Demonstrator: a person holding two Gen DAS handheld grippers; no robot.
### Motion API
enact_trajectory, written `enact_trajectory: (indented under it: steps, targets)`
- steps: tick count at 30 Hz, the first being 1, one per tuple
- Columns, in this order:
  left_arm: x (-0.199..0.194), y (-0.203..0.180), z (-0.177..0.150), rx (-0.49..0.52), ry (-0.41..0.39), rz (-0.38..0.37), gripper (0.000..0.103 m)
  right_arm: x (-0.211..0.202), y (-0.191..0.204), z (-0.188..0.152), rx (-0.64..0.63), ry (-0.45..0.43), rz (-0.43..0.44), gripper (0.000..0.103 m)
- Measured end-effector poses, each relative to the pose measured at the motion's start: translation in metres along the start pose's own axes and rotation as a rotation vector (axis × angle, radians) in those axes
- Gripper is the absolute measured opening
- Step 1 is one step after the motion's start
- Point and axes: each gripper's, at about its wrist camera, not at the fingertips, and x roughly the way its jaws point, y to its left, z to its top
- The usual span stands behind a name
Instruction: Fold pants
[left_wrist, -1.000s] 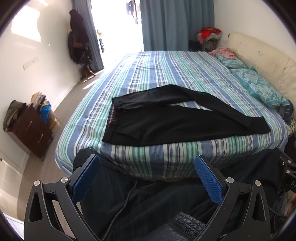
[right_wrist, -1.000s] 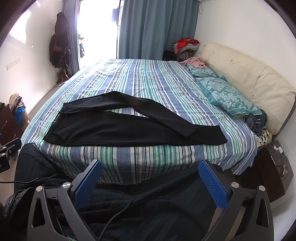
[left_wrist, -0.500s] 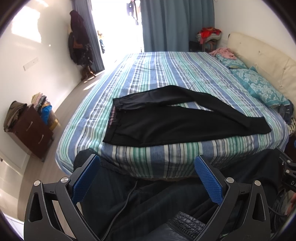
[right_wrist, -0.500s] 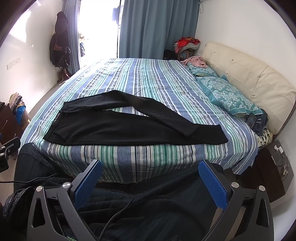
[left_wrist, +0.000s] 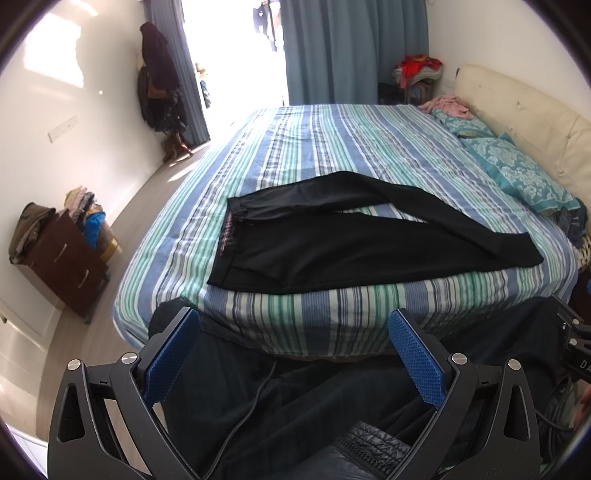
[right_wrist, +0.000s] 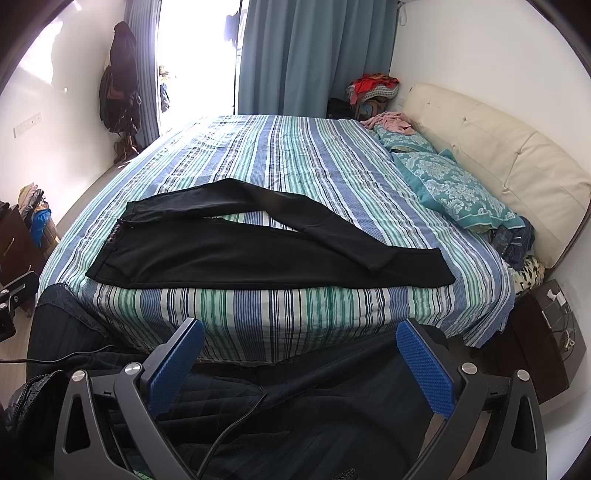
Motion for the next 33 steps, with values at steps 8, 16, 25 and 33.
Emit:
enact_trajectory:
  steps: [8, 16, 25, 33]
  targets:
    - [0.0005, 0.0014, 0.001, -0.001, -0.001, 0.001, 0.102, 0.0026, 0.0015, -0.0016, -0.004, 0.004, -0.002, 0.103]
    - [0.0005, 0.0007, 0.0002, -0.001, -0.001, 0.001, 0.102, 0.0025, 0.002, -0.0019, -0.005, 0.005, -0.002, 0.103]
    - [0.001, 0.0007, 0.0, -0.001, -0.002, 0.003, 0.102, 0.0032, 0.0018, -0.0001, -0.005, 0.01, 0.0, 0.103]
    - [0.0014, 0.0012, 0.0001, 0.0, -0.001, 0.003, 0.102, 0.0032, 0.0015, -0.0004, -0.004, 0.012, 0.001, 0.103]
